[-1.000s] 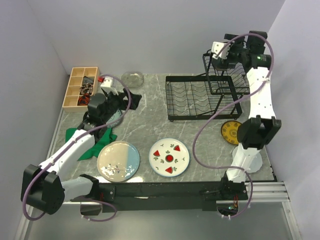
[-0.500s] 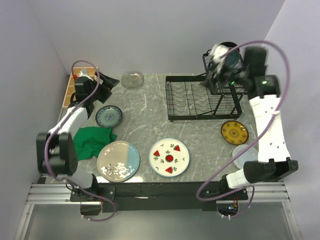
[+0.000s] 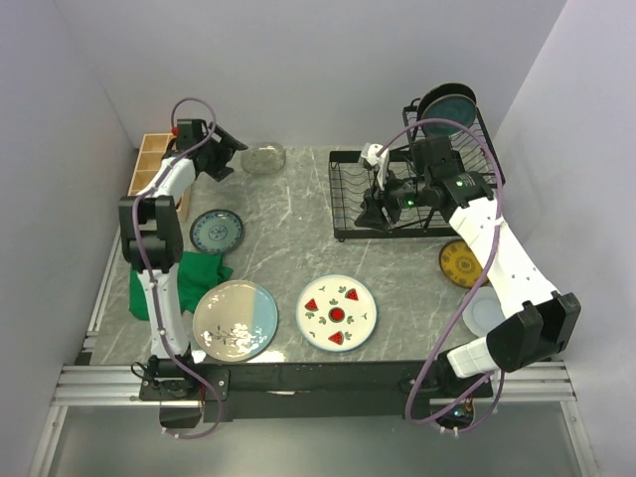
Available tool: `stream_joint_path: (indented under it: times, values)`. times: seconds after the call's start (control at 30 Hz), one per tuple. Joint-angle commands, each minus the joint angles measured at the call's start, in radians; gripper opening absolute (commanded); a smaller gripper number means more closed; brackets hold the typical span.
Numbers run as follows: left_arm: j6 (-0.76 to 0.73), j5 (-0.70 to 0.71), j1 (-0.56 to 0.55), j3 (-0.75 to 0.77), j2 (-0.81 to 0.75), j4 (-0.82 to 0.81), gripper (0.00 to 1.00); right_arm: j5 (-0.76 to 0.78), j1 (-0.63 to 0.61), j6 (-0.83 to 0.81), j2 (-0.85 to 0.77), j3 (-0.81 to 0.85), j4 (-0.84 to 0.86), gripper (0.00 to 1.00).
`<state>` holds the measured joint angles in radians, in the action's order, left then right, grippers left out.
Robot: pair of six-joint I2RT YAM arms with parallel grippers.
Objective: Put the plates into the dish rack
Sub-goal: Grab a plate with the left arm
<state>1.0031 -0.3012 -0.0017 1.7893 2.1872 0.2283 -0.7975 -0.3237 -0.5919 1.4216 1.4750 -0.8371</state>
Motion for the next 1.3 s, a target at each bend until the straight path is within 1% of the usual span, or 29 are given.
stream_joint_path:
  times: [0.0,0.1,0.13,0.23,0.33,0.57,0.6,0.8,0.87,0.9,0.97,1.0,1.07,1.1,1.2,1.27]
  values:
    - [-0.061,0.091,0.0,0.182,0.132,0.18,0.85,0.006,-0.014,0.073,0.007,0.062,0.092,0.59]
    - [-0.103,0.116,0.0,0.24,0.184,0.215,0.81,-0.008,-0.014,0.055,0.017,0.074,0.086,0.61]
    - [-0.128,0.114,0.0,0.266,0.198,0.218,0.78,-0.012,-0.014,0.05,0.019,0.079,0.084,0.62]
    - [-0.19,0.076,0.0,0.31,0.246,0.195,0.71,-0.017,-0.015,0.018,0.025,0.085,0.066,0.63]
    - [-0.23,0.048,0.0,0.335,0.276,0.155,0.67,-0.006,-0.015,-0.017,0.037,0.1,0.032,0.64]
    - [-0.245,0.037,0.0,0.375,0.341,0.112,0.55,-0.005,-0.015,-0.054,0.046,0.113,-0.02,0.65]
    - [-0.245,0.034,0.0,0.383,0.358,0.112,0.5,-0.003,-0.015,-0.074,0.048,0.113,-0.026,0.65]
    - [-0.307,0.059,-0.011,0.433,0.399,0.125,0.4,0.029,-0.014,-0.166,0.054,0.123,-0.05,0.67]
    - [-0.32,0.065,-0.015,0.436,0.401,0.111,0.37,0.041,-0.015,-0.161,0.069,0.137,-0.034,0.68]
    - [-0.331,0.066,-0.017,0.435,0.401,0.106,0.33,0.04,-0.015,-0.143,0.077,0.155,-0.03,0.68]
    - [-0.35,0.063,-0.018,0.438,0.402,0.091,0.3,0.037,-0.015,-0.112,0.1,0.18,-0.019,0.69]
    - [-0.386,0.06,-0.021,0.446,0.402,0.086,0.23,0.032,-0.015,-0.103,0.109,0.204,-0.016,0.69]
    - [-0.419,0.063,-0.026,0.461,0.404,0.089,0.17,0.032,-0.015,-0.074,0.137,0.234,-0.007,0.7]
    - [-0.429,0.068,-0.024,0.475,0.405,0.091,0.11,0.037,-0.015,-0.065,0.146,0.263,-0.002,0.7]
    - [-0.446,0.07,-0.024,0.498,0.399,0.077,0.02,0.044,-0.015,-0.022,0.184,0.339,0.006,0.71]
    - [-0.448,0.07,-0.024,0.486,0.358,0.048,0.01,0.06,-0.015,0.036,0.211,0.373,0.026,0.71]
